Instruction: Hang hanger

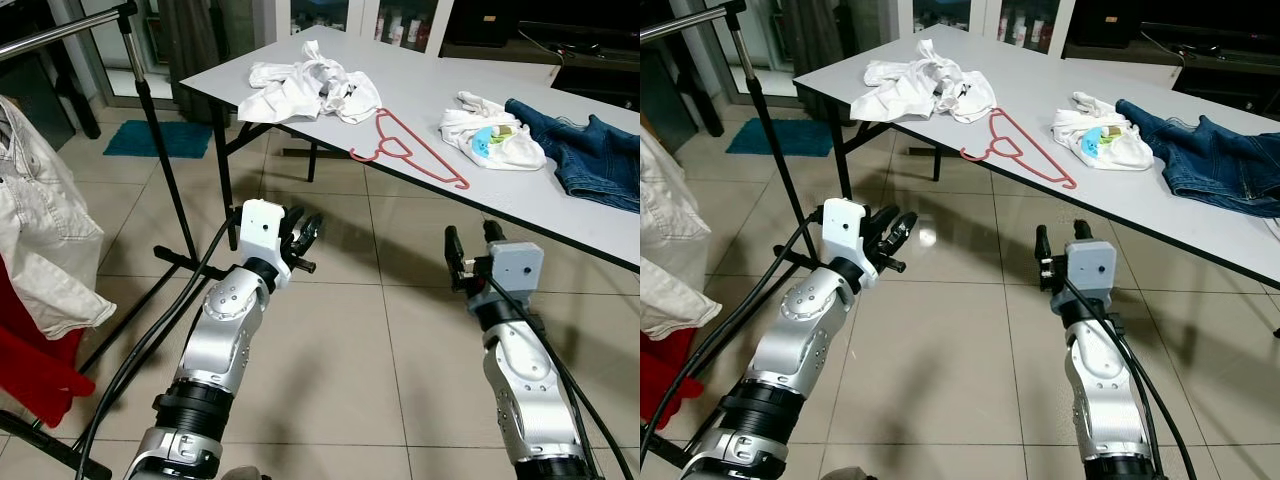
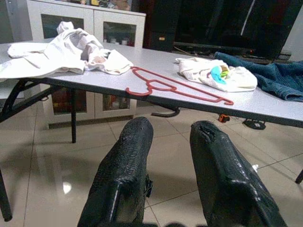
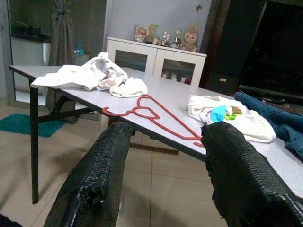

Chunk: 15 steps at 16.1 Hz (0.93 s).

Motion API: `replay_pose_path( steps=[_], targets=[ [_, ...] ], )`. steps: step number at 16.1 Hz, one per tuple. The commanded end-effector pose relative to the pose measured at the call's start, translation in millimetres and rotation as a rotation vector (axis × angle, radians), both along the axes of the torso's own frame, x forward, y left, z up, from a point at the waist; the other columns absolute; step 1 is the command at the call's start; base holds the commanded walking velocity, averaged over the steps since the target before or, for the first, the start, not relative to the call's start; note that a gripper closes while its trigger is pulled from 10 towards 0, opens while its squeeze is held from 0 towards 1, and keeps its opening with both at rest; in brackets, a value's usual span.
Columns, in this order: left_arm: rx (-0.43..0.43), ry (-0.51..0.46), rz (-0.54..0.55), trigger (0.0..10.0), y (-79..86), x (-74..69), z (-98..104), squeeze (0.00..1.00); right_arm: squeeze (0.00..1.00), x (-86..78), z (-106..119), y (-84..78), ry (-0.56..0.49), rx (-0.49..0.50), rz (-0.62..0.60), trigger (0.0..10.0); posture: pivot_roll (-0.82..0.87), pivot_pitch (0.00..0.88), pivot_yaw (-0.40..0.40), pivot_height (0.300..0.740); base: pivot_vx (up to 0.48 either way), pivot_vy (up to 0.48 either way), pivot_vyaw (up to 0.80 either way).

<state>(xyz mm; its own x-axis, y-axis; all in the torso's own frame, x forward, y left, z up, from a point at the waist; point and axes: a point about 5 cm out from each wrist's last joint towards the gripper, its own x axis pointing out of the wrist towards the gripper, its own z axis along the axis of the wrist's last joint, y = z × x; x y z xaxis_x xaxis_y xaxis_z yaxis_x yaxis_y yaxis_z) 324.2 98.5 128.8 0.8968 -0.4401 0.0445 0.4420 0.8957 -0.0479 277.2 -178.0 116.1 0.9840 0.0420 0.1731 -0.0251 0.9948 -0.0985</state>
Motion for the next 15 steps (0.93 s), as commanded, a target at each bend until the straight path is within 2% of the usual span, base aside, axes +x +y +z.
replay_pose_path(
  steps=[1,4,11,15],
  targets=[
    [-0.001,-0.004,-0.001,10.0,-0.8,1.0,0.4,0.00,0.00,1.8,-0.4,-0.8,0.007,0.000,0.003,10.0,0.05,0.000,-0.012,0.723,0.000,0.000,0.00],
    [0.000,-0.012,0.001,10.0,-1.5,0.3,0.8,0.00,0.00,4.0,0.7,-3.0,0.006,-0.002,0.002,10.0,0.05,0.000,-0.013,0.723,0.000,0.000,0.00],
    [0.009,-0.029,0.000,10.0,0.9,-2.3,2.1,0.00,0.00,6.4,-1.7,6.6,0.022,0.001,0.056,10.0,0.06,0.000,-0.013,0.723,0.000,0.000,0.00],
    [0.014,-0.034,0.005,10.0,0.7,-3.0,1.5,0.00,0.00,7.3,-0.3,3.9,0.018,-0.001,0.050,10.0,0.06,0.000,-0.015,0.723,0.000,0.000,0.00]
  ],
)
